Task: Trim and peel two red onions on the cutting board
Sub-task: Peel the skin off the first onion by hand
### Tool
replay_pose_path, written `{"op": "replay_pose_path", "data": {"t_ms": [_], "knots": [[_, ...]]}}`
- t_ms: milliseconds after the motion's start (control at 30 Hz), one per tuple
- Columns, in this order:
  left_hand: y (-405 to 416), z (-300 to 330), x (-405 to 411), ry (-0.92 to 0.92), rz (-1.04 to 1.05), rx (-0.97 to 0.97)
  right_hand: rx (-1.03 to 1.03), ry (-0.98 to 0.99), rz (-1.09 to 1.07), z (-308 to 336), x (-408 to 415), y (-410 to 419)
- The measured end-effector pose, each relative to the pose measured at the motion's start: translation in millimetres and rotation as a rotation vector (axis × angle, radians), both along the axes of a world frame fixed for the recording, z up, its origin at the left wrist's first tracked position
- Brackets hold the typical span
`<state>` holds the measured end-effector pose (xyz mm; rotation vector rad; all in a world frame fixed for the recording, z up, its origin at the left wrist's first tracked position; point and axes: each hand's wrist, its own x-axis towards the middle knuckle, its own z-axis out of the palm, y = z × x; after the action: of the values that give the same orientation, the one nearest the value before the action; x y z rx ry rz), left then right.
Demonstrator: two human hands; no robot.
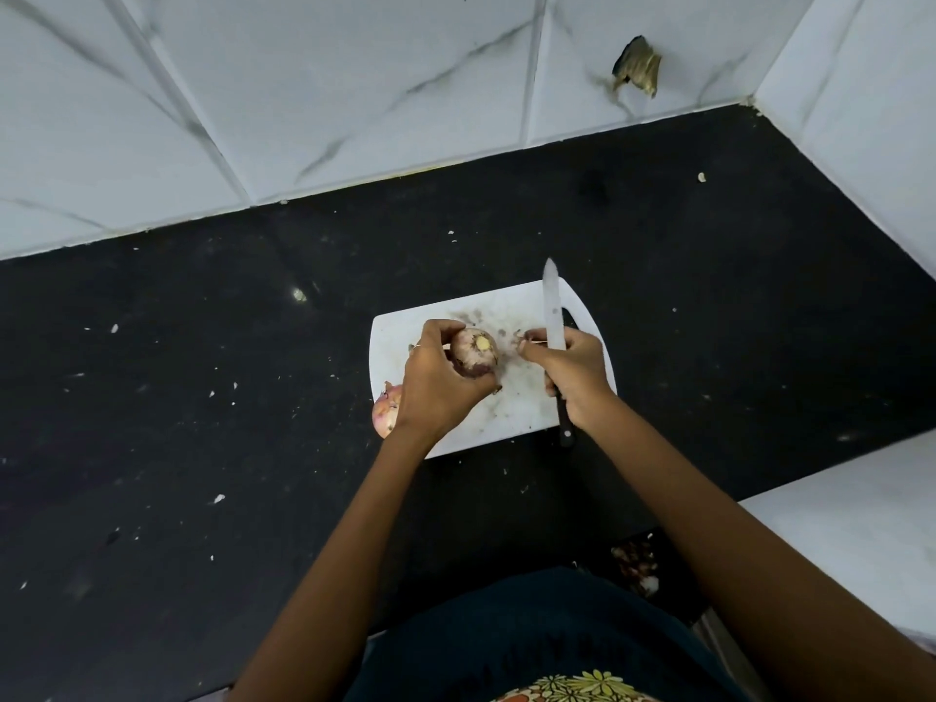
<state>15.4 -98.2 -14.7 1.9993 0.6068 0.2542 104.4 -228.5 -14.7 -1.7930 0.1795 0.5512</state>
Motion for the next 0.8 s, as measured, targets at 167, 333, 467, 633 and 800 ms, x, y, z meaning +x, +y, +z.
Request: {"op": "replay_pose_path", "data": {"t_ms": [167, 333, 467, 633, 800], "knots": [[1.8, 0.7, -2.2, -0.004, 0.013, -0.014, -0.462, -0.458, 0.194, -20.7, -7.8, -12.9], [0.7, 2.3, -1.5, -0.019, 0.029, -0.009, -0.55, -0.45, 0.303, -17.8, -12.7, -16.0], [-2.0, 6.4, 2.8, -0.034, 0.038, -0.08, -0.267, -0.425, 0.173, -1.6, -14.0, -9.0], [-6.9, 6.8, 4.1, -0.066, 0.021, -0.224, -0.016, 0.0, 0.258, 16.8, -15.8, -1.5], [-4.2, 0.8, 0.6, 0.009, -0.069, -0.127, 0.072, 0.132, 0.212, 12.7, -18.7, -0.8]]}}
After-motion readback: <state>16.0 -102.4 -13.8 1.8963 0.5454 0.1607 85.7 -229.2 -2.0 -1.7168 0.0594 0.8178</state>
